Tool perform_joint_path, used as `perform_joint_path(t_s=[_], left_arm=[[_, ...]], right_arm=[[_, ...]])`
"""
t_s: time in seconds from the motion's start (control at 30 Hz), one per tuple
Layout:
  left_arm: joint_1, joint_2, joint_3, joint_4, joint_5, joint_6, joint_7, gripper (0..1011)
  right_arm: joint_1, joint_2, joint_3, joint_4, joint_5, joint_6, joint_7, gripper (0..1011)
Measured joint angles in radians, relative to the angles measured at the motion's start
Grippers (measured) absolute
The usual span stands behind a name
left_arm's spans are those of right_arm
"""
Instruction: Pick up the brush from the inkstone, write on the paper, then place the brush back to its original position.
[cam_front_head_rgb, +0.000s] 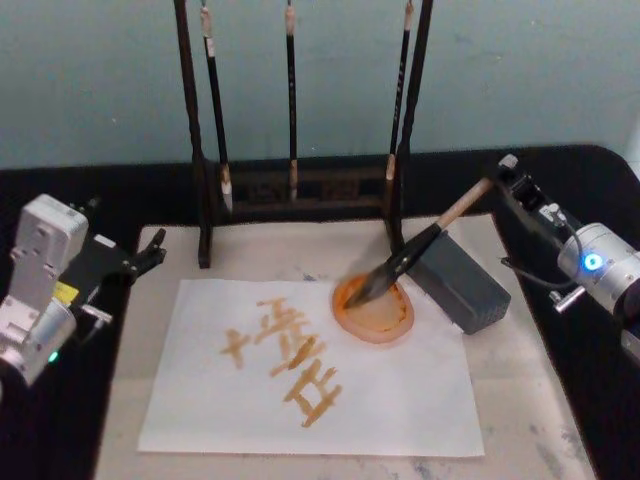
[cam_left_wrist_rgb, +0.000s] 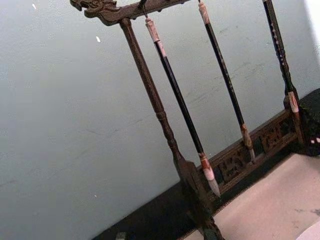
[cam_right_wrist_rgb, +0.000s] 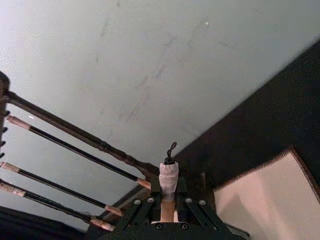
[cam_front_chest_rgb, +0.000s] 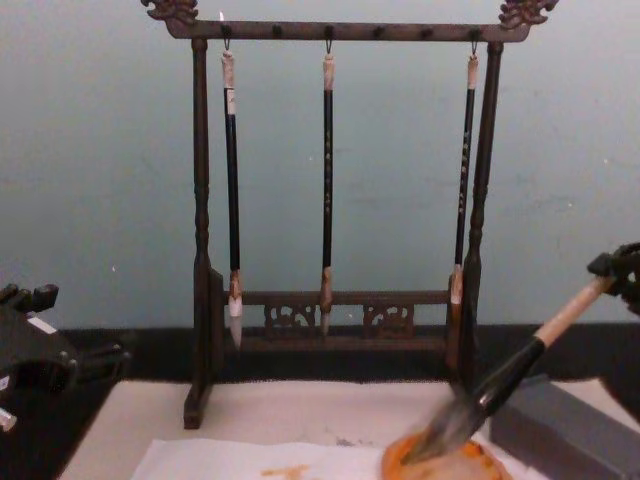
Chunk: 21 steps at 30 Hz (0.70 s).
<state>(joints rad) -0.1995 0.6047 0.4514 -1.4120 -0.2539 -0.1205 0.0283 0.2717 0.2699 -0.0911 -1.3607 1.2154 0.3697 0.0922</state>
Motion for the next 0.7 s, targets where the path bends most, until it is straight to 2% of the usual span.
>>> perform_joint_path(t_s=[0.37,0.7], left_arm=[[0.0,0.0,0.0,0.0,0.0,0.0,0.0,1010],[0.0,0.0,0.0,0.0,0.0,0.0,0.0,1010]], right_arm=[[0.007,0.027,-0.022,0.013,0.024,0.018,-0.023,174],[0.026,0.029,-0.037,0.057,0.038,-0.02,-0.035,174]])
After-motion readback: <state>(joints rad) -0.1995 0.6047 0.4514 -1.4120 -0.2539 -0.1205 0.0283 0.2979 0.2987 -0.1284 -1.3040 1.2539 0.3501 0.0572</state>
